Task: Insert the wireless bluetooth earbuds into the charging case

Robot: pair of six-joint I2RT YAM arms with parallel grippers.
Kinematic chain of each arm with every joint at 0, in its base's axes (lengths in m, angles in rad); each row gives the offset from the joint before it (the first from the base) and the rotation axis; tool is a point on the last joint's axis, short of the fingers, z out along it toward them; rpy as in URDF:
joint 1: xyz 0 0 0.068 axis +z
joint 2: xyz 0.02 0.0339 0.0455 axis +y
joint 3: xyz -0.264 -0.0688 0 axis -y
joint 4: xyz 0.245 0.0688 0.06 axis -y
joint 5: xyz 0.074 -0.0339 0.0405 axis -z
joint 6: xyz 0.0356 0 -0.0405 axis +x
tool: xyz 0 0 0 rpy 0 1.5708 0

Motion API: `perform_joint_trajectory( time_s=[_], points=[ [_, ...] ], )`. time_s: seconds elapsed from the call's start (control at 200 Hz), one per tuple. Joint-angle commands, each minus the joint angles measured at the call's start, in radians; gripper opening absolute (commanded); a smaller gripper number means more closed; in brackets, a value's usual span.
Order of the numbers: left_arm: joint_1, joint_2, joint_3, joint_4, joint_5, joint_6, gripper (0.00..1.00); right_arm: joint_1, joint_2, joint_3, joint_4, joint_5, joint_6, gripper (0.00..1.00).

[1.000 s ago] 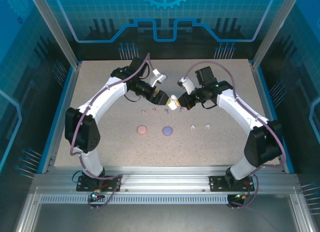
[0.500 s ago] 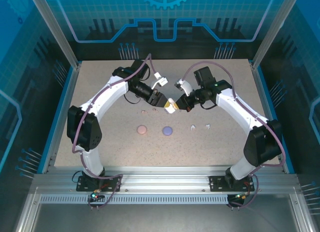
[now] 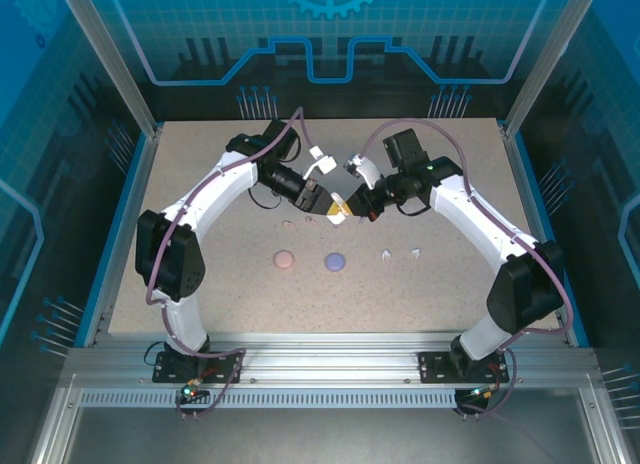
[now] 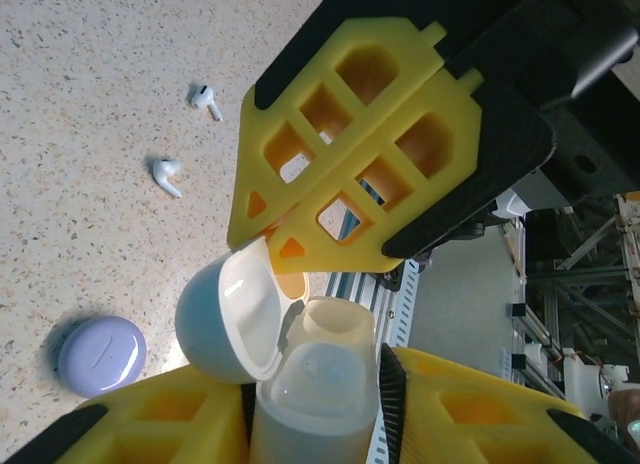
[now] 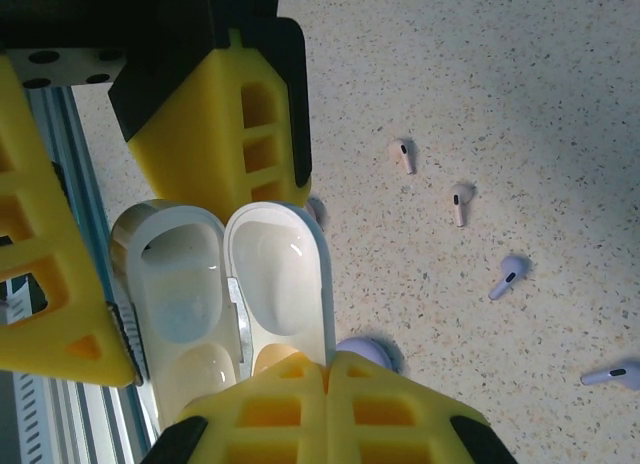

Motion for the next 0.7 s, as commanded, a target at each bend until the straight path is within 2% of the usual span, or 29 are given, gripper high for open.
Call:
perform_joint_trajectory(
  time_s=[0.0, 0.155, 0.49, 0.695],
  points=[
    [0.005, 0.015, 0.03, -0.034, 0.057, 0.037, 0.33, 0.01, 0.003, 0.032, -0.037, -0.006, -0.025, 0.0],
    [0.005, 0.024, 0.04, -0.048, 0.077, 0.049, 0.27, 0.011, 0.003, 0.035, -0.046, -0.002, -0.034, 0.0],
    [0.005, 0.055, 0.067, -0.113, 0.083, 0.09, 0.24, 0.01, 0.006, 0.058, -0.062, -0.007, -0.041, 0.0],
    [0.005, 0.063, 0.066, -0.114, 0.084, 0.092, 0.07, 0.012, 0.007, 0.066, -0.063, 0.002, -0.036, 0.0]
  ],
)
